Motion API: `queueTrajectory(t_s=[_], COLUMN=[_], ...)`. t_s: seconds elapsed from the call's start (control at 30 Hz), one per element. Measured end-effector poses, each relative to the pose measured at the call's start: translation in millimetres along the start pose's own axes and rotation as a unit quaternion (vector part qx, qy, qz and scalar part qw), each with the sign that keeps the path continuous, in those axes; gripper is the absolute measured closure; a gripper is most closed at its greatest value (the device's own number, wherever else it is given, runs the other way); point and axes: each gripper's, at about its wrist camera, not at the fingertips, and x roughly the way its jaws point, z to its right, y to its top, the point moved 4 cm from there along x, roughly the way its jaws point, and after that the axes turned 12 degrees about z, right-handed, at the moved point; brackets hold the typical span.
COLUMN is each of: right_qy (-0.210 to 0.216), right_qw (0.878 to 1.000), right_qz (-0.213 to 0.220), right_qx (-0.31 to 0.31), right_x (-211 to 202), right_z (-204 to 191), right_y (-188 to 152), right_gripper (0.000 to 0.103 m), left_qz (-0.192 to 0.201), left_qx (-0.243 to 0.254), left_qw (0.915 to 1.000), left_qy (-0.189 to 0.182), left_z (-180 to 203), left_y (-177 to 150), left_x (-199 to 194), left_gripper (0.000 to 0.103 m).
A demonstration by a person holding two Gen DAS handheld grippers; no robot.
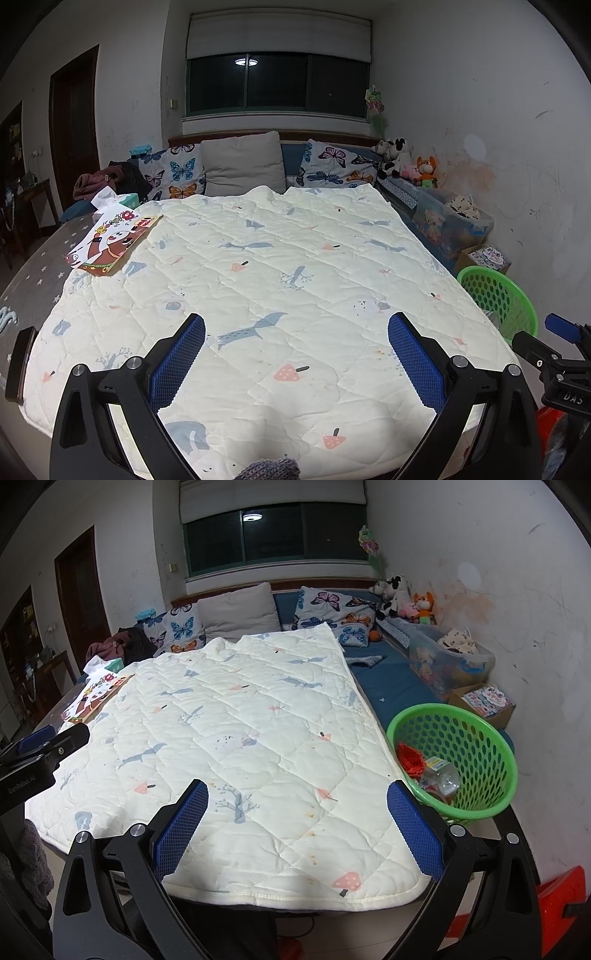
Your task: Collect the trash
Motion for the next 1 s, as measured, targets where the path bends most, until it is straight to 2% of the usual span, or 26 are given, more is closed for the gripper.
queueTrajectory(t_s=[1.0], right_qy=[0.003], right_qw=[1.0], right_qz=[-0.003], right_qx=[0.002], right_x=[3.6], right_z=[-2.2], right_y=[-3.1], right_gripper=[0.006], left_qz=[-0.002], left_qx=[-0.001], left_qw=[1.0], left_qy=[0.006], left_z=[-3.3], left_y=[-1.5], left_x=[0.5], left_gripper=[0.007])
